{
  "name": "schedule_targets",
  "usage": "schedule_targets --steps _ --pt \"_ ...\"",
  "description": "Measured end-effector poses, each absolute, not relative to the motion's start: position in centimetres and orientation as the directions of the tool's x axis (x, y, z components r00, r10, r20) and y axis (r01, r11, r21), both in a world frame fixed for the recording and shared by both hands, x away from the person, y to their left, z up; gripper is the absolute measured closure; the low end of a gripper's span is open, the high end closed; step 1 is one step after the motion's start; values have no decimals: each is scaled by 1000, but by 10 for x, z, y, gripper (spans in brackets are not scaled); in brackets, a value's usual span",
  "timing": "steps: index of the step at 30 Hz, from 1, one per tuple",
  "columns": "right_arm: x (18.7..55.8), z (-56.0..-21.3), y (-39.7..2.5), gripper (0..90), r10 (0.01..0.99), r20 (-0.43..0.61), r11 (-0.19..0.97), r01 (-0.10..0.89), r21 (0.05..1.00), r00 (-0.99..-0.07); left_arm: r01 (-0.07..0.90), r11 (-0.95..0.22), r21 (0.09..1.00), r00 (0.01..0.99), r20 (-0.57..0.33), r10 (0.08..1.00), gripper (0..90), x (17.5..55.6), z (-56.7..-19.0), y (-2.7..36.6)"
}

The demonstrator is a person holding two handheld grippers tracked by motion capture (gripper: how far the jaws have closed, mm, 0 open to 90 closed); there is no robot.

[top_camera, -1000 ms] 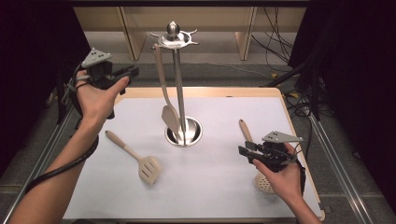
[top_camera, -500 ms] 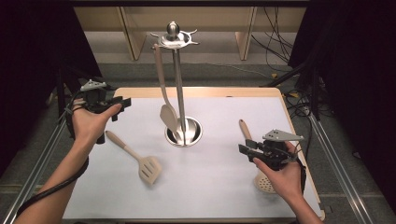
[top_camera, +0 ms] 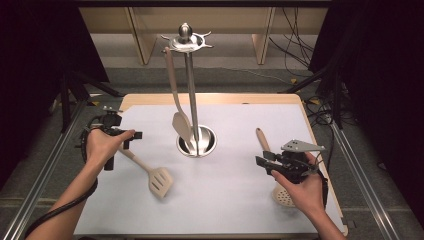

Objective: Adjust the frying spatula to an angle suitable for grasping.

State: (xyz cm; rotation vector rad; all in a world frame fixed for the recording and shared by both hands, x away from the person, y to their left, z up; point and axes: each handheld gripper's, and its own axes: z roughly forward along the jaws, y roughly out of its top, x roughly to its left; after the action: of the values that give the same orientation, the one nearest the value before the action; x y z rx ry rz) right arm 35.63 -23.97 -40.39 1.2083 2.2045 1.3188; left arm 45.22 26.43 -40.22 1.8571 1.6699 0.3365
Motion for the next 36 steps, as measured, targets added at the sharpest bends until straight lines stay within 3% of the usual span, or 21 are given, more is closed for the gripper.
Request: schedule_targets --steps 2,13,15,20,22,28,29,32,33,36 --pt "353 -403 -237 611 786 205 192 546 816 -584 819 -3 573 152 -212 965 399 453 -412 266" --pt "356 -405 -236 606 777 162 226 510 830 -608 914 32 405 50 -190 981 356 460 -458 275" --pt "354 -405 -234 605 777 210 198 547 813 -593 913 42 406 36 -181 983 354 460 -461 274" --pt "356 -406 -237 604 777 167 225 515 827 -606 919 33 394 34 -163 986 345 462 -461 273" --pt "354 -406 -234 601 778 212 202 555 807 -592 921 25 389 36 -151 988 345 462 -462 272" --pt "354 -406 -235 599 779 222 198 567 800 -586 931 40 364 18 -156 988 352 459 -465 277" --pt "357 -407 -237 599 777 170 234 528 816 -606 933 54 356 5 -161 987 339 460 -466 277" --pt "357 -407 -236 598 775 174 231 528 817 -608 932 58 358 3 -166 986 335 461 -468 277" --pt "355 -407 -233 598 773 225 202 566 799 -593 935 55 350 2 -160 987 336 463 -468 276" --pt "357 -408 -235 597 775 180 222 528 820 -606 940 41 338 12 -152 988 347 466 -468 275"
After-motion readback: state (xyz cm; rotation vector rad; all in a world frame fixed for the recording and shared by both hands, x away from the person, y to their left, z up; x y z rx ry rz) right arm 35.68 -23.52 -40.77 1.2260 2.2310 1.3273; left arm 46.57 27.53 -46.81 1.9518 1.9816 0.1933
